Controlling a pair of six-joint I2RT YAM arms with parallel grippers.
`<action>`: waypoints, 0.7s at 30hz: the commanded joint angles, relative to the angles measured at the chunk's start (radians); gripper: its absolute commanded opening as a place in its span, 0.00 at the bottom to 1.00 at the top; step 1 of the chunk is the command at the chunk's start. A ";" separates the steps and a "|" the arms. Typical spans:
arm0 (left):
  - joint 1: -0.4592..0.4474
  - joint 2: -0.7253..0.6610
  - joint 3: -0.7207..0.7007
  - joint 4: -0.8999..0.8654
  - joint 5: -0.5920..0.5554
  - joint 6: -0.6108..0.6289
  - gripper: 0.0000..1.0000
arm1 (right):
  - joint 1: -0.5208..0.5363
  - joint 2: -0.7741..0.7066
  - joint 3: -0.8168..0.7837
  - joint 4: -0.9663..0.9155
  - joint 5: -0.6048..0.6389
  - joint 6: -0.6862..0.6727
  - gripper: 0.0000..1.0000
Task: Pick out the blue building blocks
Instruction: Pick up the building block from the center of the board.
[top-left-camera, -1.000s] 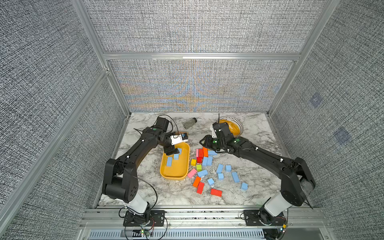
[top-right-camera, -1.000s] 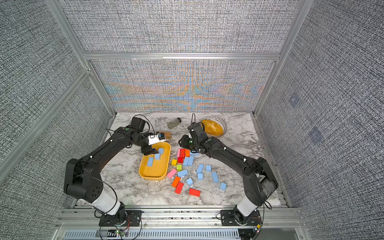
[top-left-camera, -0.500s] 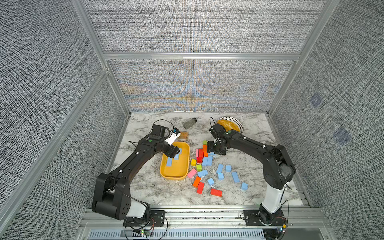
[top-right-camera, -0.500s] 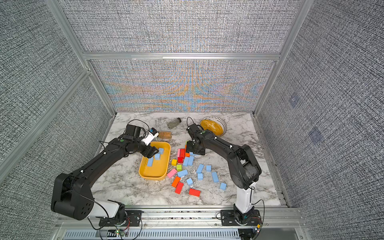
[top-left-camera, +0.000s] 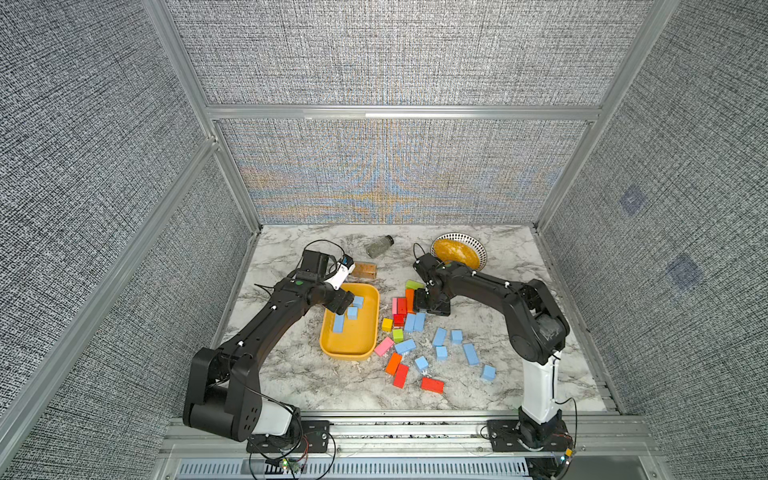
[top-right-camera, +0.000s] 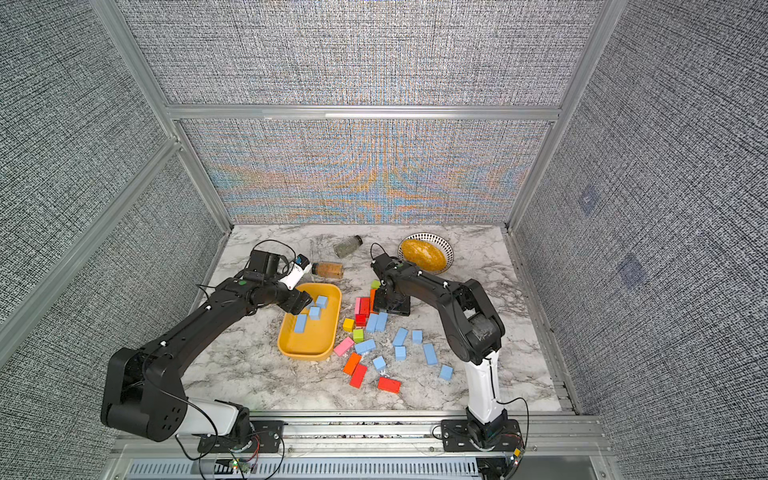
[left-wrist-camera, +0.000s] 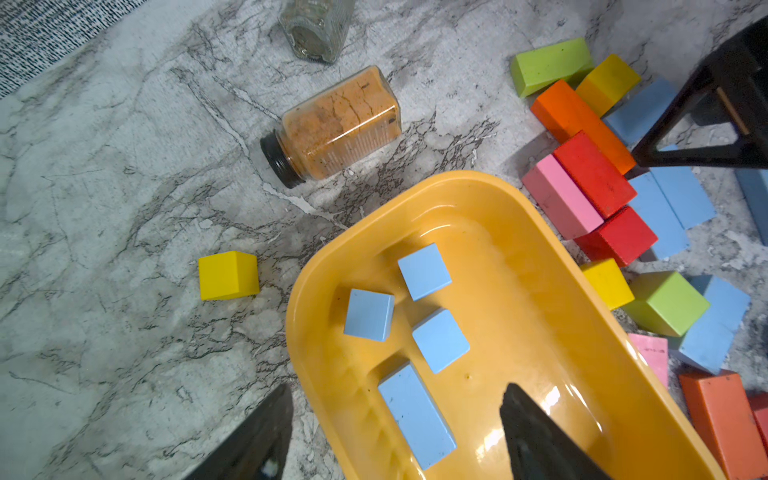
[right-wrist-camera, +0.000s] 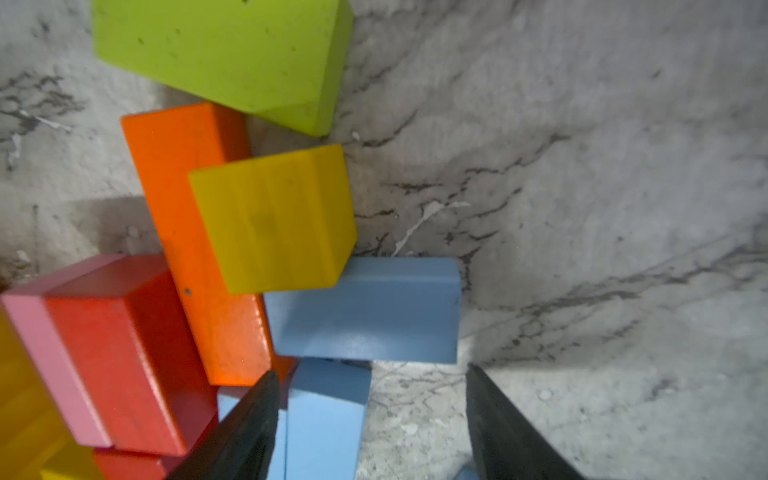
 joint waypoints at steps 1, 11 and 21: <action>0.008 -0.002 0.006 0.013 -0.027 0.005 0.81 | -0.009 0.023 0.009 -0.001 0.022 -0.004 0.71; 0.022 0.026 0.026 0.009 -0.030 0.007 0.81 | -0.021 0.065 0.060 -0.030 0.042 -0.009 0.66; 0.023 0.043 0.039 -0.003 -0.007 -0.004 0.81 | -0.009 0.058 0.074 -0.077 0.099 -0.034 0.49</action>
